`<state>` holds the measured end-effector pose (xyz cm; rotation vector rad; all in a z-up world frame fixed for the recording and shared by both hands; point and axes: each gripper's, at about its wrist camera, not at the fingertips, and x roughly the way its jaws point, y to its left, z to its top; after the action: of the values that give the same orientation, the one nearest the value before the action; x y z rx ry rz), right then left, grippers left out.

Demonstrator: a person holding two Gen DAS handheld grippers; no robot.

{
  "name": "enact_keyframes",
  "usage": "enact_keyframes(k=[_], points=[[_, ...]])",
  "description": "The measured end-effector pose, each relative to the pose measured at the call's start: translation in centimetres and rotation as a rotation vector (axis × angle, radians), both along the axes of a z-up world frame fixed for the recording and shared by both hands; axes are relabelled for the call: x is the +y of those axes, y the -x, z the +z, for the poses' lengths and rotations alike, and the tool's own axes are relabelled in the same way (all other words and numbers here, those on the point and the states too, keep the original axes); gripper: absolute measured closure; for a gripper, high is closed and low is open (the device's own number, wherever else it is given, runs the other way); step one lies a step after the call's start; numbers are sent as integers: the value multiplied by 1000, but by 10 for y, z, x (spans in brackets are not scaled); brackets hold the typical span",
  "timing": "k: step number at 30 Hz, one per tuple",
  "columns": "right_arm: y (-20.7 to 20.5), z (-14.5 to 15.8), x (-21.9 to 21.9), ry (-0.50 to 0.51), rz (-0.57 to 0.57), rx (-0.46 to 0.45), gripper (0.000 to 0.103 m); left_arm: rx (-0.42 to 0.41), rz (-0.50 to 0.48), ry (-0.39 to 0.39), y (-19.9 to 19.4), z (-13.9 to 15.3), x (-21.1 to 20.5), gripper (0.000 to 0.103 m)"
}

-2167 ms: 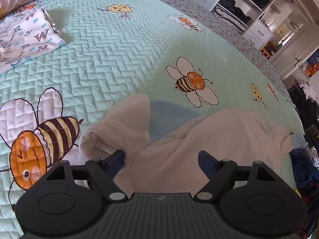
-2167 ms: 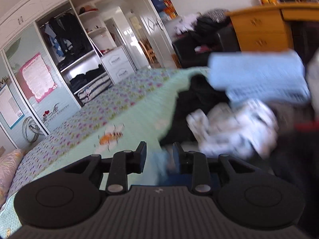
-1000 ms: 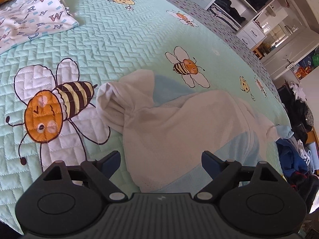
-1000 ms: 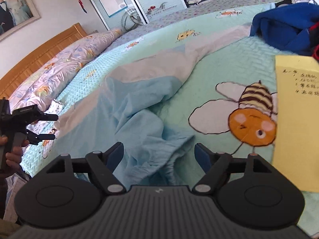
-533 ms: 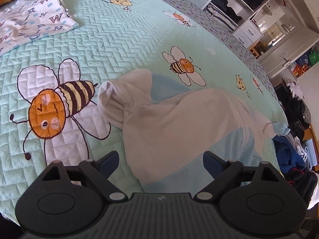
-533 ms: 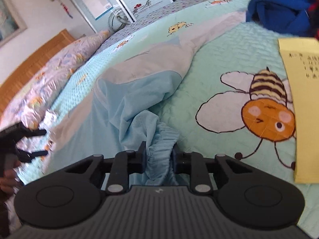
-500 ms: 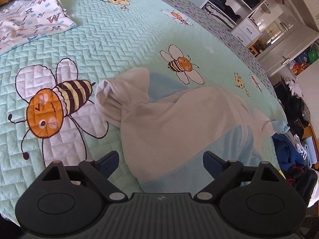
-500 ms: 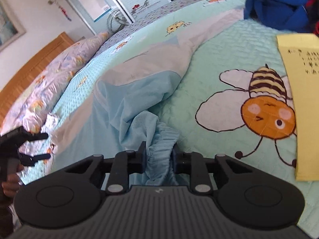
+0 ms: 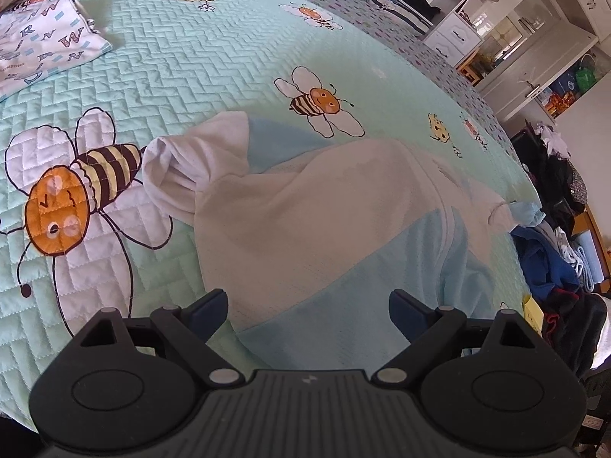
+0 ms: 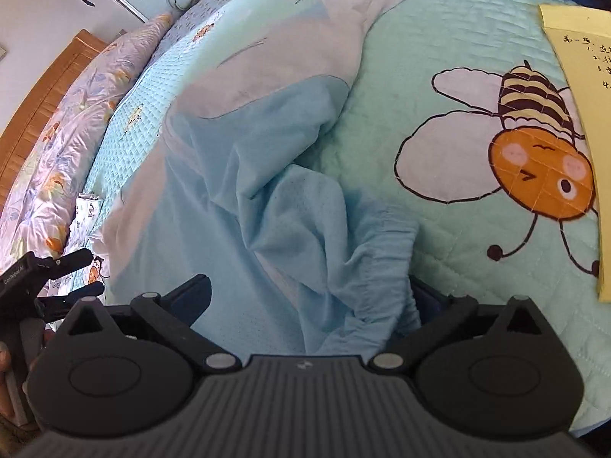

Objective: Fold clothes

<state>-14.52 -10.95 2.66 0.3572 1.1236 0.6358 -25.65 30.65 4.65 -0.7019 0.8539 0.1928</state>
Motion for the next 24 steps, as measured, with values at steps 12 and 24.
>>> enact_keyframes(k=[12, 24], points=[[39, 47, -123, 31, 4, -357, 10, -3, -1, 2, 5, -1, 3, 11], [62, 40, -223, 67, 18, -313, 77, 1, -5, -6, 7, 2, 0, 11]])
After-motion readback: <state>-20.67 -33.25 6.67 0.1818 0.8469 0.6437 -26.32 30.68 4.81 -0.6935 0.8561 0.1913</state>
